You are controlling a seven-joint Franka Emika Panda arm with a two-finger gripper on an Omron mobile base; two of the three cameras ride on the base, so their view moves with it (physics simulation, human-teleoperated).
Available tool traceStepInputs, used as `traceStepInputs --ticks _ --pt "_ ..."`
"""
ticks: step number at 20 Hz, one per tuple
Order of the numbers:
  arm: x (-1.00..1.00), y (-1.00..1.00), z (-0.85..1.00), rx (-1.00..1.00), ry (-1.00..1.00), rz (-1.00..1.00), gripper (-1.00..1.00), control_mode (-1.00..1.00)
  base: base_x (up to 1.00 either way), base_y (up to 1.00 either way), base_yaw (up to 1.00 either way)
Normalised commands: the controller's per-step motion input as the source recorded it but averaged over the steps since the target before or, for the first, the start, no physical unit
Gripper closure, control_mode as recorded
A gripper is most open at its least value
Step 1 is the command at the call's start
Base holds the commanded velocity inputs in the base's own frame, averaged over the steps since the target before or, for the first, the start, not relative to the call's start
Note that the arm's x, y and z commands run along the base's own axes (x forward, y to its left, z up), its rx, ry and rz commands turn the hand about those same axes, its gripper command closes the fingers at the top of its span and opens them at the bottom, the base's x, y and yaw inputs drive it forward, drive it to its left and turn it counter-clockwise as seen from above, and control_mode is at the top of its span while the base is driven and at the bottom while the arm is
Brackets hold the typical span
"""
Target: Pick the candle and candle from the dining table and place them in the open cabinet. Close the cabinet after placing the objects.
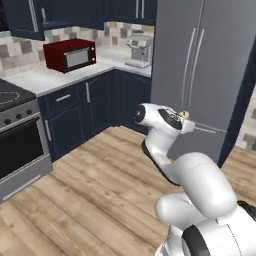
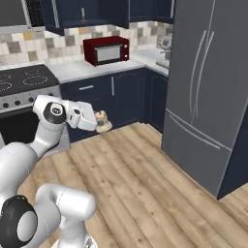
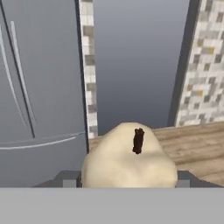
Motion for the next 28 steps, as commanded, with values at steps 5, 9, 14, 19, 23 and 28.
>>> traceStepInputs --ticks 5,9,14,19,23,28 --pt "0.00 0.00 0.00 0.00 0.00 0.00 1.00 1.00 0.47 -0.53 0.46" --pt "0.00 0.00 0.00 0.00 0.00 0.00 1.00 1.00 0.10 -0.83 0.32" --pt "0.00 0.00 0.00 0.00 0.00 0.00 1.00 1.00 0.48 -0.81 0.31" --pt "0.00 0.00 0.00 0.00 0.00 0.00 1.00 1.00 0.61 -0.64 0.31" --pt "0.00 0.00 0.00 0.00 0.00 0.00 1.00 1.00 0.77 -0.33 0.28" --pt "0.00 0.00 0.00 0.00 0.00 0.00 1.00 1.00 0.82 -0.29 0.27"
